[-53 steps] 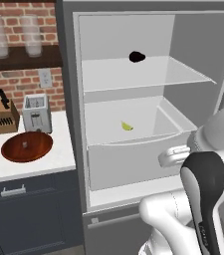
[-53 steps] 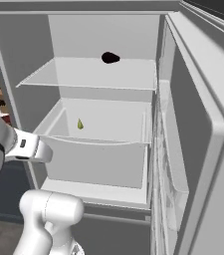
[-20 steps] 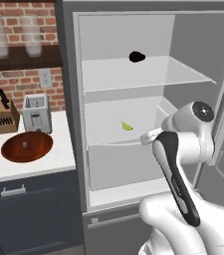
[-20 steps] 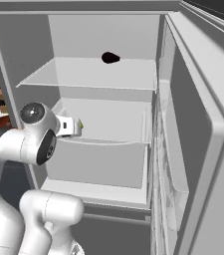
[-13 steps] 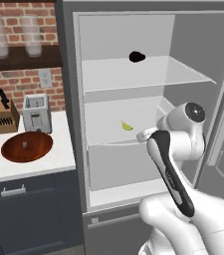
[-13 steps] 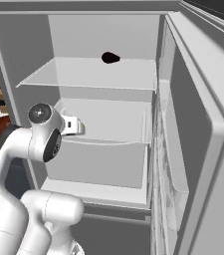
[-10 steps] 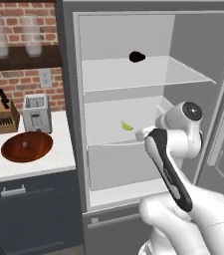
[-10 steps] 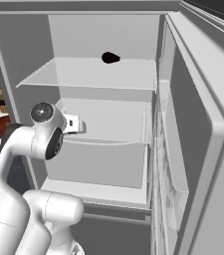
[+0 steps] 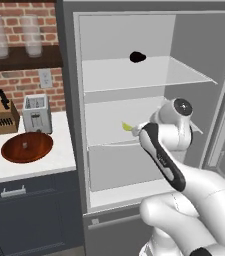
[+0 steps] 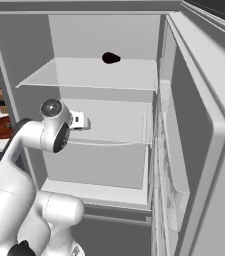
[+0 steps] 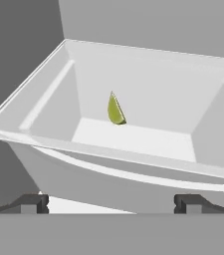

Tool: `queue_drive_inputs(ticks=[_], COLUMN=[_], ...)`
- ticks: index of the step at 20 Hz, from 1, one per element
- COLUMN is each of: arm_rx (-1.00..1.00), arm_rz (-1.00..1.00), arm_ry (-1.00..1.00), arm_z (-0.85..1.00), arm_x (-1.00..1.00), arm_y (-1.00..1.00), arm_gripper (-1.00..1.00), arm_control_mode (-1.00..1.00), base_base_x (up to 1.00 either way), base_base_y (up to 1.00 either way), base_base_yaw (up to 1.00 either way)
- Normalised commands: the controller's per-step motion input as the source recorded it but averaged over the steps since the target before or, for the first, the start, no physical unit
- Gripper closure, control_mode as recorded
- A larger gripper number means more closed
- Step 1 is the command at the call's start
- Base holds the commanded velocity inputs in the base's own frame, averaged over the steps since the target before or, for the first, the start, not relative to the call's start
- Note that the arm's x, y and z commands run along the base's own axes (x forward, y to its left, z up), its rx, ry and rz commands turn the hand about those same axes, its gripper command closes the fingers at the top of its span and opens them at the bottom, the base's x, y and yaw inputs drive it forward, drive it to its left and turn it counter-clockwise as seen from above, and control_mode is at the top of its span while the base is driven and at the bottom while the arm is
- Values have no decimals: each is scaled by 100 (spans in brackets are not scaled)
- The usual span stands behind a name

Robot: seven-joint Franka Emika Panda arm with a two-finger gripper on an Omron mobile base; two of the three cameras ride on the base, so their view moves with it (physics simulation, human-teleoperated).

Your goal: Grab a lemon wedge from the fridge and one ice cube from the ice bowl, and put them in the glass of lemonade.

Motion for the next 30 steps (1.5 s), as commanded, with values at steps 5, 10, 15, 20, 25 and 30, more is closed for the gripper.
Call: queue_drive_inputs(ticks=[5,10,15,20,25,30], arm_rx=[0,0,0,0,0,0], arm_rz=[0,0,0,0,0,1], arm_ry=[0,0,0,5,5,1], arm_z=[-27,-21,-17,-7,-8,-20], arm_x=[38,39,40,40,40,33], arm_y=[2,7,4,0,0,0], arm_gripper=[-100,-100,-100,-100,-100,-100], arm_control_mode=[-100,-100,-100,-100,-100,-100], base_base_x=[0,0,0,0,0,0], base_base_y=[0,0,0,0,0,0], base_base_yaw=[0,0,0,0,0,0])
